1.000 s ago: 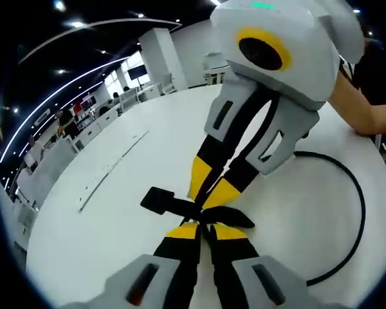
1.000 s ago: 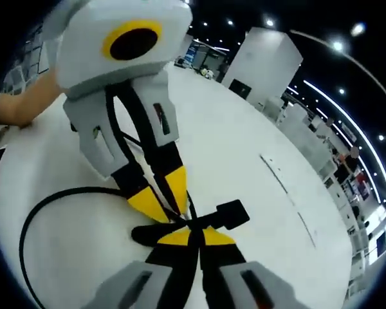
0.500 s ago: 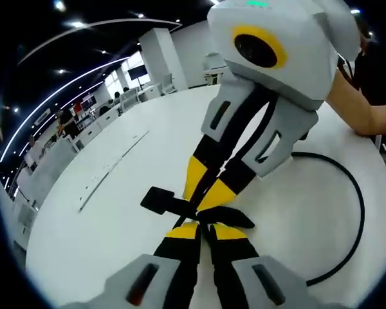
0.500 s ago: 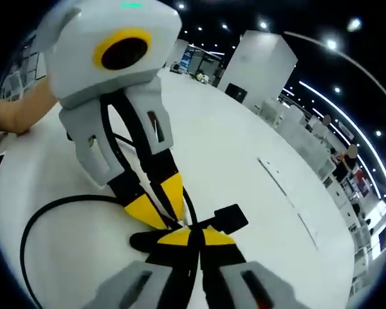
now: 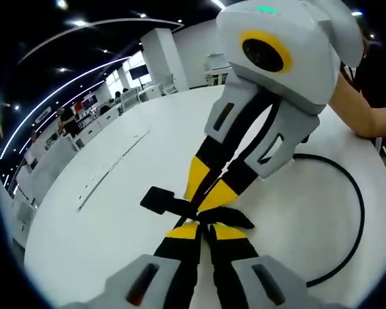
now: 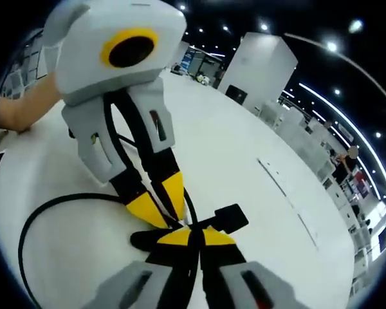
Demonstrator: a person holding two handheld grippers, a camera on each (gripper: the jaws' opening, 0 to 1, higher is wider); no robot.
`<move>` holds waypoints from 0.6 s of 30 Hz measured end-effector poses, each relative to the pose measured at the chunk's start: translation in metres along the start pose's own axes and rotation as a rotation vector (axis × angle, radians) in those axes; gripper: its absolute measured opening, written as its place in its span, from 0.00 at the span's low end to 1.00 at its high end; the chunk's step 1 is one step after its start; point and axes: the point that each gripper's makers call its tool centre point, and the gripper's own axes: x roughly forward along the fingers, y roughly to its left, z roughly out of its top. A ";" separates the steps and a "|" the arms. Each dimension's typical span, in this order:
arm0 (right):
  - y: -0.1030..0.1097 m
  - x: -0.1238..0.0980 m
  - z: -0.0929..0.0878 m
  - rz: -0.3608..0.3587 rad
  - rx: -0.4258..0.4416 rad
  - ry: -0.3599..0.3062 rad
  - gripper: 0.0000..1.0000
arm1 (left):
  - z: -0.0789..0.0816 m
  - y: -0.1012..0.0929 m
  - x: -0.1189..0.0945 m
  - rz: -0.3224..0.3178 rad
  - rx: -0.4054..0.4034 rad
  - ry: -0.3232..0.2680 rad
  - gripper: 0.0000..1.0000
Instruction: Find the charging cable on the desk, coil it up and secure with Velcro.
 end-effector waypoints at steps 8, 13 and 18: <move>0.001 0.000 0.000 -0.012 -0.010 0.009 0.07 | 0.000 0.000 0.000 0.001 0.004 0.002 0.07; 0.000 0.000 0.000 -0.011 -0.003 0.004 0.07 | 0.000 0.000 0.000 0.002 0.006 0.003 0.07; 0.000 0.000 0.000 -0.011 0.002 0.003 0.07 | 0.000 0.000 -0.001 0.002 0.007 0.001 0.07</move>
